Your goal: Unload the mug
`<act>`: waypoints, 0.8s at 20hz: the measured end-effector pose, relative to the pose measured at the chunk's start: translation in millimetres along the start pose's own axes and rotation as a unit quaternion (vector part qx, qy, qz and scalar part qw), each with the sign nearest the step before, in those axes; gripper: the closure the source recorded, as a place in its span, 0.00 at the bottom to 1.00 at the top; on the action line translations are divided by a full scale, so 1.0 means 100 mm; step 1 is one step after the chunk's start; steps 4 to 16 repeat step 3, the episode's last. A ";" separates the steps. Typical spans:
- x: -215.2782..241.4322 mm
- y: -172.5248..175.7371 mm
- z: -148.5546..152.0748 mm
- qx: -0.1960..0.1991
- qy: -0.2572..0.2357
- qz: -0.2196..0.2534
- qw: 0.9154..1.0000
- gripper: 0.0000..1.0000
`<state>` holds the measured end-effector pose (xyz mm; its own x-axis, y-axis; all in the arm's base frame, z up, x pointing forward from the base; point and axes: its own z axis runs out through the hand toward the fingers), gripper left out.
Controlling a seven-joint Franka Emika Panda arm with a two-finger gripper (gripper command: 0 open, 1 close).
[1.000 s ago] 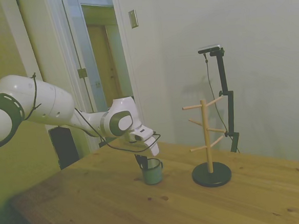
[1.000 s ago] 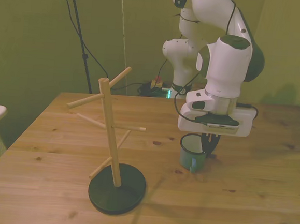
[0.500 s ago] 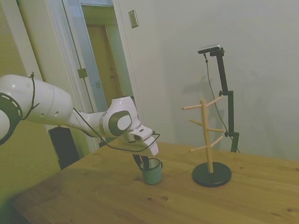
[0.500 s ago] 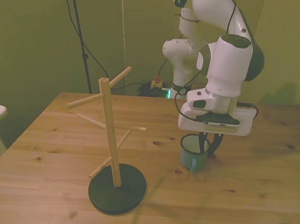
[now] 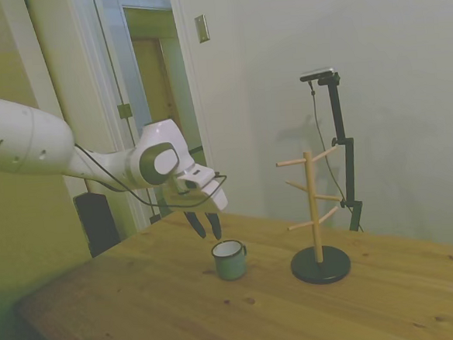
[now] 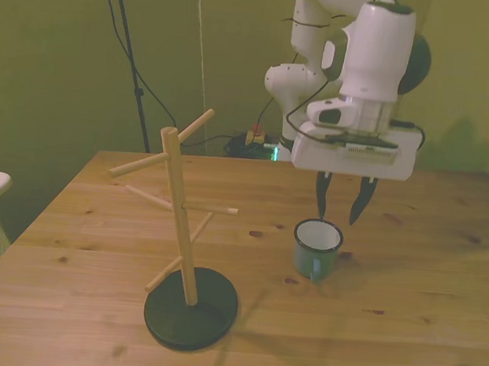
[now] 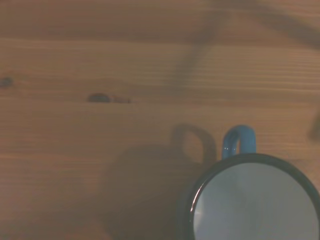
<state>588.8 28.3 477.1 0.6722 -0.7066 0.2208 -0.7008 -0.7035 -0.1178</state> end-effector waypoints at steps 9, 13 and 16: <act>-0.36 -0.14 -0.25 0.017 -0.009 -0.007 1.000 0.00; -0.36 -0.14 -0.25 0.017 -0.009 -0.007 1.000 0.00; -0.36 -0.14 -0.25 0.017 -0.009 -0.007 1.000 0.00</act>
